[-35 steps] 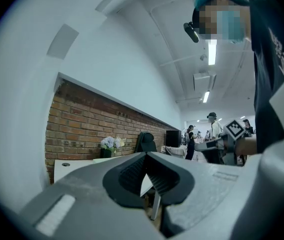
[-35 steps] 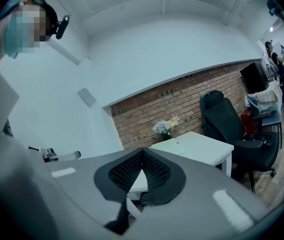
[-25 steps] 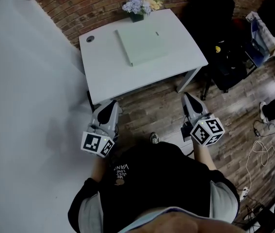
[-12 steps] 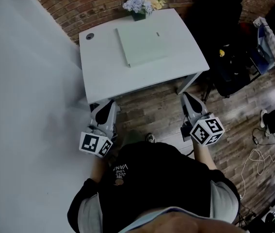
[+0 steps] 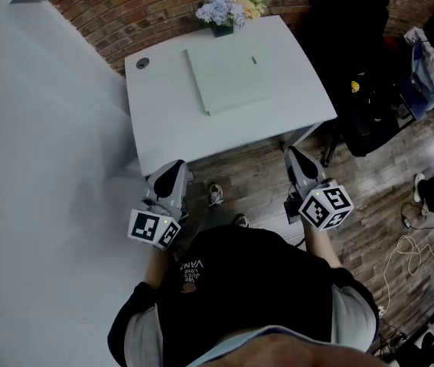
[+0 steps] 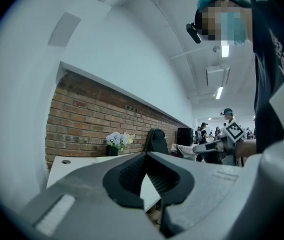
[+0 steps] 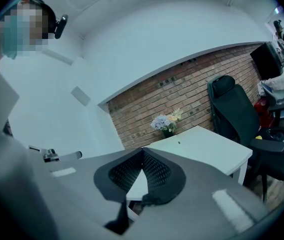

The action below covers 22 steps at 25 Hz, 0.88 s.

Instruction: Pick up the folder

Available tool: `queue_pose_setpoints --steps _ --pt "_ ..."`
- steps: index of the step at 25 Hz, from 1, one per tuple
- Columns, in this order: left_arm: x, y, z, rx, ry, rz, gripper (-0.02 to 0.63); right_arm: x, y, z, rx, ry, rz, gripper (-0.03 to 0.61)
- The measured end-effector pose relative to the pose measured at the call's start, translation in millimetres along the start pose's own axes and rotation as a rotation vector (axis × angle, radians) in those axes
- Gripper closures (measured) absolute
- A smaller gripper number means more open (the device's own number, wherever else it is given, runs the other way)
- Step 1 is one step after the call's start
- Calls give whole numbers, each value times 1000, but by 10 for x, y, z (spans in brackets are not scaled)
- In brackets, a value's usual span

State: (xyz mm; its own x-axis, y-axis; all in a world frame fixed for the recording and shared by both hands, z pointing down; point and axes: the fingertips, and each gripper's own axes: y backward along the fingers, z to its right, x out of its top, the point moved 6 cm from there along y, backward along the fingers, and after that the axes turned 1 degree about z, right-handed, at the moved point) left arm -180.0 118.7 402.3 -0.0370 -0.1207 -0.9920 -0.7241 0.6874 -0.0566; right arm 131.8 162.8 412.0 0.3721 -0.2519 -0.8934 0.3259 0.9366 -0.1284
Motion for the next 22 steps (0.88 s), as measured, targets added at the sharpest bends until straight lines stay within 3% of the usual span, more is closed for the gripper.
queue_pose_setpoints --steps 22 --pt "253 -1103 -1167 -209 -7 -14 614 220 -1074 24 -164 -21 95 578"
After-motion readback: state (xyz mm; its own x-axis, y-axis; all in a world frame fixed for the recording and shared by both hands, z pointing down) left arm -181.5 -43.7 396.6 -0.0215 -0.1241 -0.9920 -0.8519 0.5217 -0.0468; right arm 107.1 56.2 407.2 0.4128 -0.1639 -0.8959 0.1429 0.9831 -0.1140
